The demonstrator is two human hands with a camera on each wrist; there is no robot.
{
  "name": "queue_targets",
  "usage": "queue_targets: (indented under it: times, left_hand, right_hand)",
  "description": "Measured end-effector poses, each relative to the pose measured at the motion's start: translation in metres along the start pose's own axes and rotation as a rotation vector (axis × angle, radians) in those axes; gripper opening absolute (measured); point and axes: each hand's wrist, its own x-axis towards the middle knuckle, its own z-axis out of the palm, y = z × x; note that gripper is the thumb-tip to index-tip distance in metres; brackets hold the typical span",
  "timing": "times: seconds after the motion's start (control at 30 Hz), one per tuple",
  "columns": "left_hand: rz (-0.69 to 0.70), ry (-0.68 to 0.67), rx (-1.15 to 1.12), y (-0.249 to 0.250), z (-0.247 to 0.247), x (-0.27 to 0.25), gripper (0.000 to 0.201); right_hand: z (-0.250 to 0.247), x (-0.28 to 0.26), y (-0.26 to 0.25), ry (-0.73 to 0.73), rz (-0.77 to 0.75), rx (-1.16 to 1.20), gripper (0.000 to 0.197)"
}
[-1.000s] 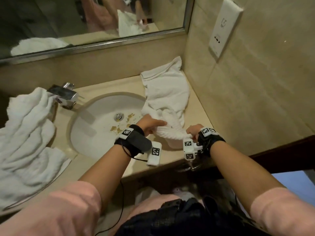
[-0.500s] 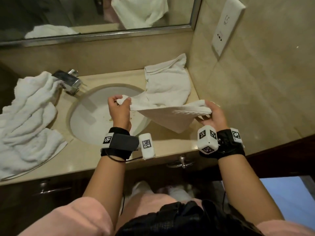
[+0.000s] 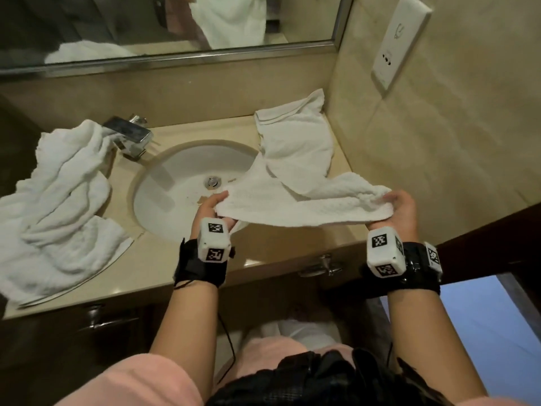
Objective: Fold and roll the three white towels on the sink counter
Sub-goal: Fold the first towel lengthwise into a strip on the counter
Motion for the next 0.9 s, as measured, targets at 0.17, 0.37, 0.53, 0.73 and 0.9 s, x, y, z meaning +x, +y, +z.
queue_targets:
  times: [0.17, 0.37, 0.53, 0.73, 0.9]
  left_hand:
    - [-0.067, -0.052, 0.212, 0.002, -0.005, -0.012, 0.025]
    - [0.157, 0.004, 0.833, -0.01, -0.001, -0.008, 0.015]
    - [0.216, -0.094, 0.934, -0.03, 0.006, -0.017, 0.029]
    - [0.354, -0.121, 0.775, -0.037, 0.027, -0.039, 0.035]
    - [0.381, -0.143, 0.737, -0.041, 0.038, -0.054, 0.026]
  right_hand:
    - [-0.008, -0.021, 0.023, 0.093, -0.078, -0.289, 0.038]
    - [0.012, -0.028, 0.036, 0.083, -0.403, -0.612, 0.011]
    - [0.04, -0.027, 0.04, -0.021, -0.466, -0.732, 0.013]
    - [0.058, -0.036, 0.065, -0.386, -0.743, -1.334, 0.014]
    - [0.055, -0.041, 0.08, -0.53, -0.837, -1.46, 0.01]
